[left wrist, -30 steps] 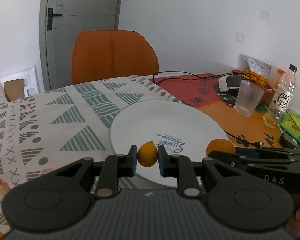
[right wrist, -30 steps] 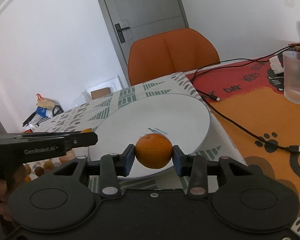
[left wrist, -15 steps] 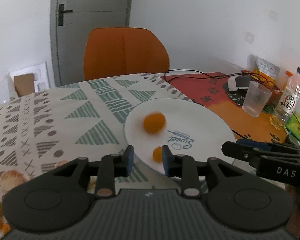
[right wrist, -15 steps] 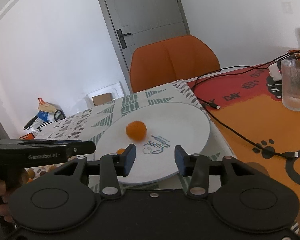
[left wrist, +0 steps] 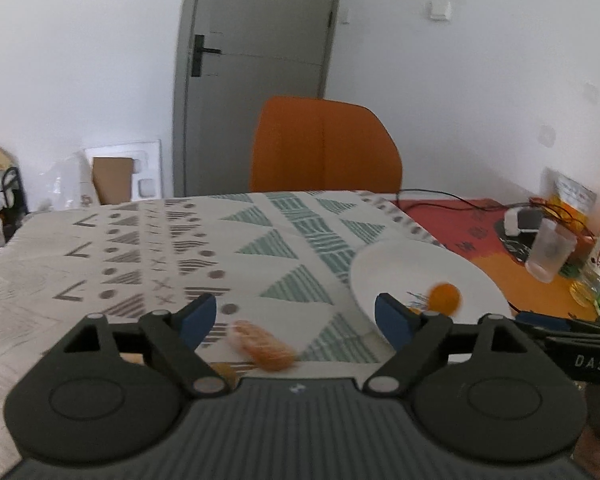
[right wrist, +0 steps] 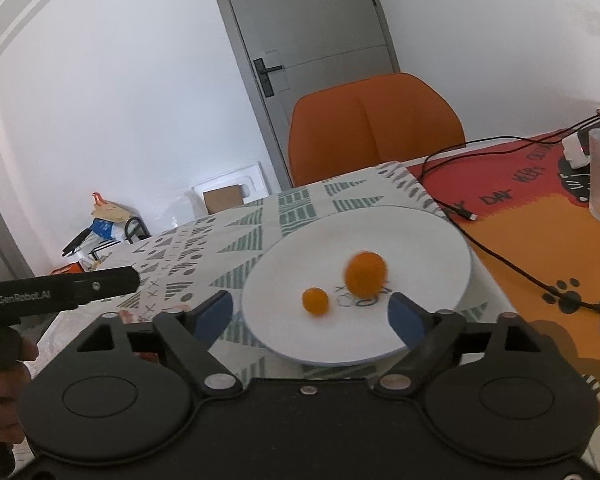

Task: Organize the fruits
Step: 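Move both open tools back toward the remaining fruits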

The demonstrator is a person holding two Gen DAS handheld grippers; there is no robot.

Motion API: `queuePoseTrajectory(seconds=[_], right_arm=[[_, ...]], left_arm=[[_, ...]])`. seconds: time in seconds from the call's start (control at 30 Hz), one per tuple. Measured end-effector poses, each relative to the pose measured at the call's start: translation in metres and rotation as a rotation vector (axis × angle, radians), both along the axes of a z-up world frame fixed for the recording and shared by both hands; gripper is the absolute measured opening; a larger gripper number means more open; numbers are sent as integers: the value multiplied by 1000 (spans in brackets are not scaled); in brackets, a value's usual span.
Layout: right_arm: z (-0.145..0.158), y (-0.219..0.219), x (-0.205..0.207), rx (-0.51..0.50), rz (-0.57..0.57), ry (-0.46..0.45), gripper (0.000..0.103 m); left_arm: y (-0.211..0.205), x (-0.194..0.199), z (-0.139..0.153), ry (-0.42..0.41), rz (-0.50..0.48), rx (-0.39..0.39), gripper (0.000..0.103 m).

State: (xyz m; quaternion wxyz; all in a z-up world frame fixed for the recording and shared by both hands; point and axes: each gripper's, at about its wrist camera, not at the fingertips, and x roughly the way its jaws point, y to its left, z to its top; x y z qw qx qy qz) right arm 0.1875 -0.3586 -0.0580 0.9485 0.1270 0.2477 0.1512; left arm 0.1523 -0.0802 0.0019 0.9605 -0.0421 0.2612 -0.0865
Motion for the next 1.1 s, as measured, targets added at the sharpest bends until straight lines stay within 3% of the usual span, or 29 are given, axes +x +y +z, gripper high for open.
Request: queuePoseTrajectory(seconds=[0.17,0.37,0.77,1.1], right_arm=[[5,13,-6,-13,21,-5,97],[12,30,-14,-25,48,-26,103],[15,62,-24,-46,145,-26,103],[11,87,-23,-73,195,-11,103]], left_arm=[[26,-14,6,-26,62,-13,93],[50,-29,10,-50,114,-14,95],[95,-60,7,-66,231,-15,95],[121,-68,-13,-30,239,-36,93]])
